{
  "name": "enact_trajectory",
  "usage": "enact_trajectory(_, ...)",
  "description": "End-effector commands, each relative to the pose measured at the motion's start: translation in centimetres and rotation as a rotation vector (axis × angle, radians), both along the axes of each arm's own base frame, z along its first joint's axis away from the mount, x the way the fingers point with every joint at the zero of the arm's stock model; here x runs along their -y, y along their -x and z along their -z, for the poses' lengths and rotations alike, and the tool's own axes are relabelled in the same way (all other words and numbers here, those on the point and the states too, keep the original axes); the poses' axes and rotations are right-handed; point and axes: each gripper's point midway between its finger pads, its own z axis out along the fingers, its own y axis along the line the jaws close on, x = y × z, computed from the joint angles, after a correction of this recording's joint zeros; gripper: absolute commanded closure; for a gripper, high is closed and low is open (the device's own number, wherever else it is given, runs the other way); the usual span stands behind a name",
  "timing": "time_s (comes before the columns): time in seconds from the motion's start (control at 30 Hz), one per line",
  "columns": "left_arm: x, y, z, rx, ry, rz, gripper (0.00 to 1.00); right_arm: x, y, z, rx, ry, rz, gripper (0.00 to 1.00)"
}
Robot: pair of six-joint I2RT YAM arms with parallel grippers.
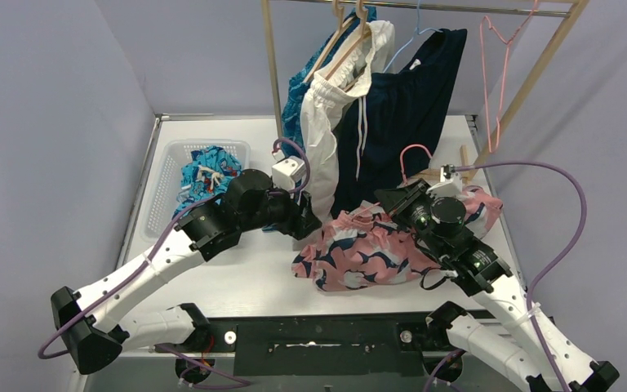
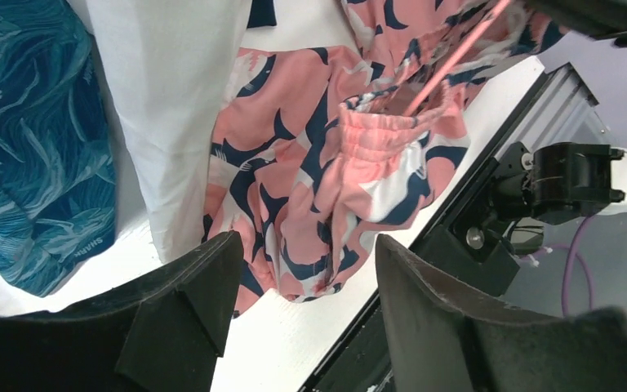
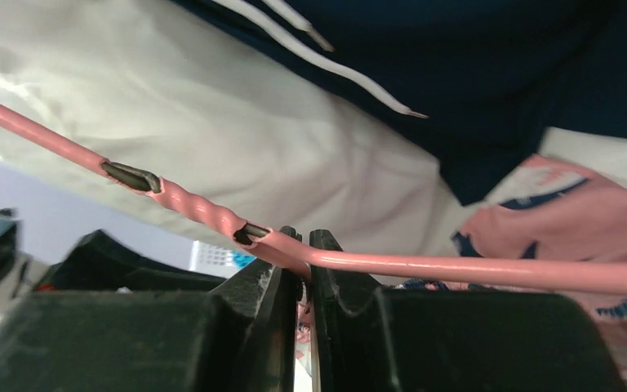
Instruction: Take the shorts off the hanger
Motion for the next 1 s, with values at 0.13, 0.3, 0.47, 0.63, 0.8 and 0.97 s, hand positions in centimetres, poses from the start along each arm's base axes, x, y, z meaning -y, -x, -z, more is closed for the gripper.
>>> enact_trajectory(0.13, 3.0, 0.4, -3.5, 0.036, 0.157, 0.098, 0.38, 0.9, -1.0, 1.0, -0.006, 0.022, 0.061, 1.0)
enact_trajectory(0.3, 5.1, 0.5, -1.5, -0.016, 0.126, 0.101, 0.38, 0.5, -1.2, 0.8, 0.001, 0.009, 0.038, 1.0)
enact_trajectory(0.47, 7.3, 0.4, 0.4, -0.022, 0.041, 0.064, 0.42, -0.5, -1.2, 0.4, 0.009, -0.051, -0.028, 1.0)
enact_trajectory(0.63, 7.3, 0.1, -0.9, 0.036, 0.094, 0.013, 0.72, -0.9, -1.1, 1.1, -0.024, -0.062, -0.061, 1.0)
enact_trajectory(0.8, 5.9, -0.2, -0.5, 0.052, 0.066, -0.03, 0.95, -0.4, -1.0, 1.0, -0.017, -0.065, -0.047, 1.0)
enact_trajectory(0.97, 4.9, -0.3, 0.4, 0.045, 0.021, -0.057, 1.0, 0.0, -1.1, 0.4, -0.008, -0.078, -0.037, 1.0)
